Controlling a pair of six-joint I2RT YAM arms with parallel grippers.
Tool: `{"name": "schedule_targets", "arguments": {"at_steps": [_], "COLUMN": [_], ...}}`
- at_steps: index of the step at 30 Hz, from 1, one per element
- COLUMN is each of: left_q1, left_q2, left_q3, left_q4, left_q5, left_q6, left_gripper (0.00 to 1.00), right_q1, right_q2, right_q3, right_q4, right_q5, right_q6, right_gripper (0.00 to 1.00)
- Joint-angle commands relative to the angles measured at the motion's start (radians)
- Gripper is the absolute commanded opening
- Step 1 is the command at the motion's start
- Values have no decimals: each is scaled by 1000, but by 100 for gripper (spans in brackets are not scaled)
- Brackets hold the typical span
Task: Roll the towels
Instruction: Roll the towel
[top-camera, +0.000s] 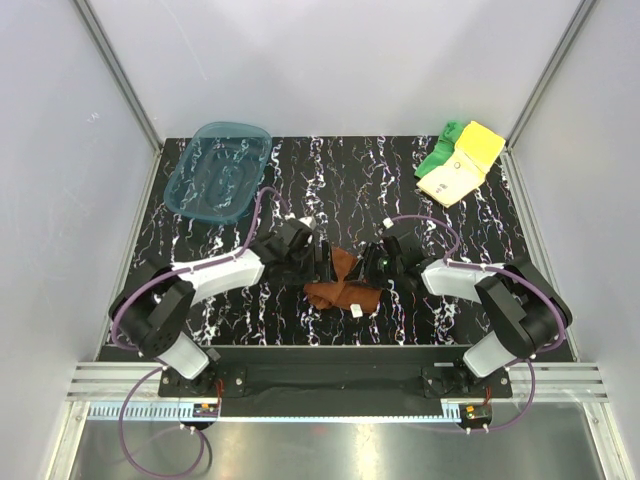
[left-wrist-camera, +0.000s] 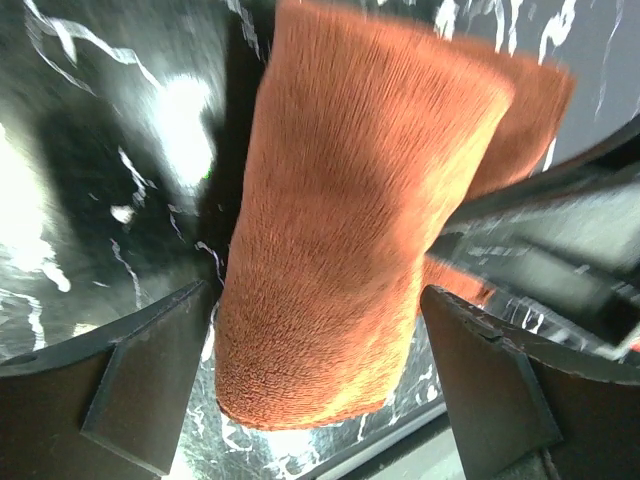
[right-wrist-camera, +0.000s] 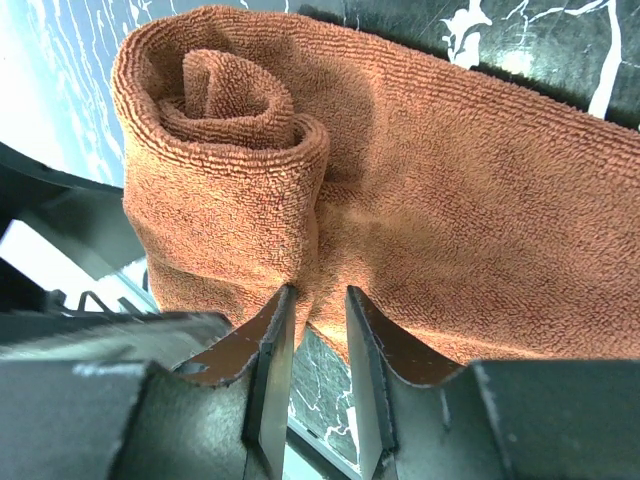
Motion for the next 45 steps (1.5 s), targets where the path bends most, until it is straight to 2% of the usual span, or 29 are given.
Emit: {"name": "schedule_targets", "arguments": {"at_steps": [1,7,14,15,16,18,19,23,28,34,38,41,45], "left_q1": [-4,-6,-23,-30,-33,-44,-49,-76,-113,-204,-244,-253,-253], "left_q2": [2,35,33,38,41,53,56,79,125,235,324,335,320], "left_q3": [-32,-54,-3,9,20,47,57,136,251,432,529,528,505], "left_q4": [136,187,120,106,80,50,21,-107,-259,-448,-505,-493,-485], "left_q5": [100,121,40,29,11,-17,-55,-204,-391,-598,-632,-617,-612], "left_q6": [6,-14,27,37,44,67,73,115,121,74,72,69,61], "left_gripper": [92,89,53,40,33,23,22,18,18,18,18,18,19], "right_q1": [3,3,3,4,3,3,3,3,3,3,3,3,3], "right_q2": [5,-1,-50,-64,-81,-136,-157,-286,-369,-411,-342,-322,-259], "right_q3": [24,33,39,44,51,68,74,99,75,-37,-71,-68,-21], "right_q4": [8,-18,-74,-94,-137,-195,-249,-384,-495,-446,-351,-277,-297], "right_q5": [17,28,46,52,65,79,97,169,246,249,197,178,215], "right_q6": [-8,-21,-43,-52,-63,-87,-99,-165,-202,-141,-127,-124,-132], "right_gripper": [34,34,34,34,35,36,37,40,41,41,38,38,39]}}
